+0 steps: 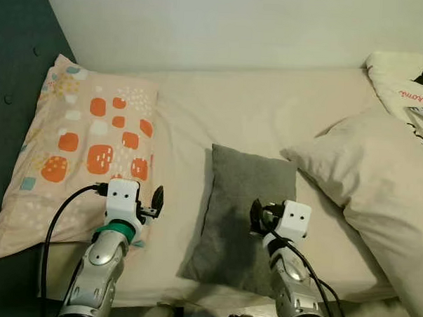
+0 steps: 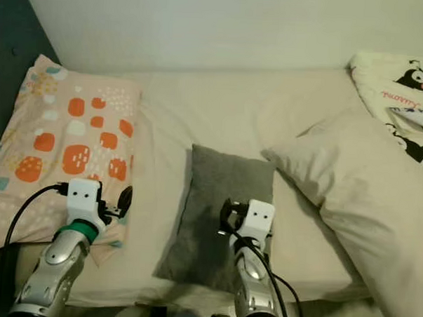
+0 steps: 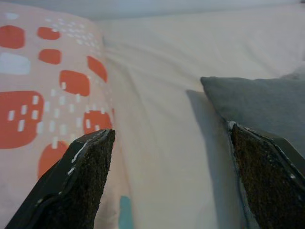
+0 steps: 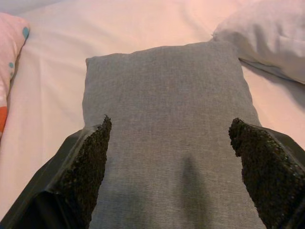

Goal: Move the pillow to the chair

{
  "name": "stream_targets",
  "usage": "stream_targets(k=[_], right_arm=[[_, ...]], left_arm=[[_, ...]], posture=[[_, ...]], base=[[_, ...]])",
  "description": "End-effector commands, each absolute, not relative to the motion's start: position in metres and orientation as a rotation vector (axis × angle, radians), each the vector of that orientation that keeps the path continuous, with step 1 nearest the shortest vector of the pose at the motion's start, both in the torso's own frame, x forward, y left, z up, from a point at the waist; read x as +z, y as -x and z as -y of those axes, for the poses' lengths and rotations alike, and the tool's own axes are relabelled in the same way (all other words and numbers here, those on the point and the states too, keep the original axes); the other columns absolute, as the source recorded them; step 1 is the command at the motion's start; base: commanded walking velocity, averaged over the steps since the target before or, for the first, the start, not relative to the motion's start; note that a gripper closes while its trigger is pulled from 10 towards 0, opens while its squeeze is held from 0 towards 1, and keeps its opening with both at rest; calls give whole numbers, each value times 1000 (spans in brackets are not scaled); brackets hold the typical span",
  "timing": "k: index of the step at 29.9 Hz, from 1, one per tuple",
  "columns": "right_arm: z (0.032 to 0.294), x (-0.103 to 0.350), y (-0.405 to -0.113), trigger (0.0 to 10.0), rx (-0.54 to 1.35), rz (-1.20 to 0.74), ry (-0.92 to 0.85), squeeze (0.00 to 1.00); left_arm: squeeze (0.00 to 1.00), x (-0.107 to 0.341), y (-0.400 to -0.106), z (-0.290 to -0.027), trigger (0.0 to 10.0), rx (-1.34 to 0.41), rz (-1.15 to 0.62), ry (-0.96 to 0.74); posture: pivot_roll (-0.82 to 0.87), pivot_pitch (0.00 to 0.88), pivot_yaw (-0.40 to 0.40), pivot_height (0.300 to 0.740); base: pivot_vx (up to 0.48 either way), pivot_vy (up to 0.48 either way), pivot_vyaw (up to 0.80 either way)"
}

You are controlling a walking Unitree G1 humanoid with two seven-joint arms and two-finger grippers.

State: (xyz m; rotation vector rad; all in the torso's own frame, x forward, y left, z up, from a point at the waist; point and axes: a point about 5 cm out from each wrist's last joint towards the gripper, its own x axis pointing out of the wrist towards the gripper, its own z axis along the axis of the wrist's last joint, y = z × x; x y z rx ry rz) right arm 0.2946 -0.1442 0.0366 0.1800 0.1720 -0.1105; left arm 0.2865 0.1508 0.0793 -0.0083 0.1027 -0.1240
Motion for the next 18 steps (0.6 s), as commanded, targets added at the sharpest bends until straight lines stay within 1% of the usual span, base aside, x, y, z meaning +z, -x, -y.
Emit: stream_targets(k=[1,14,18], right_arm=[[143,31,-290,10000,-118,-201,-187,0],[142,29,-288,10000,-121,-207,-183,0],[143,28,-287,10000,-122,-213,-181,0]], left_arm=[[0,69,-281,-152,10000,-126,-154,9],[0,67,-280,-151,10000,-145,-158,-14],[0,64,-280,-151,10000,-137,-184,-26]], posture=[[33,112,78,740],[32,107,84,740],[31,108,83,740]], base=[[0,0,0],[-310,0,0],[0,0,0]])
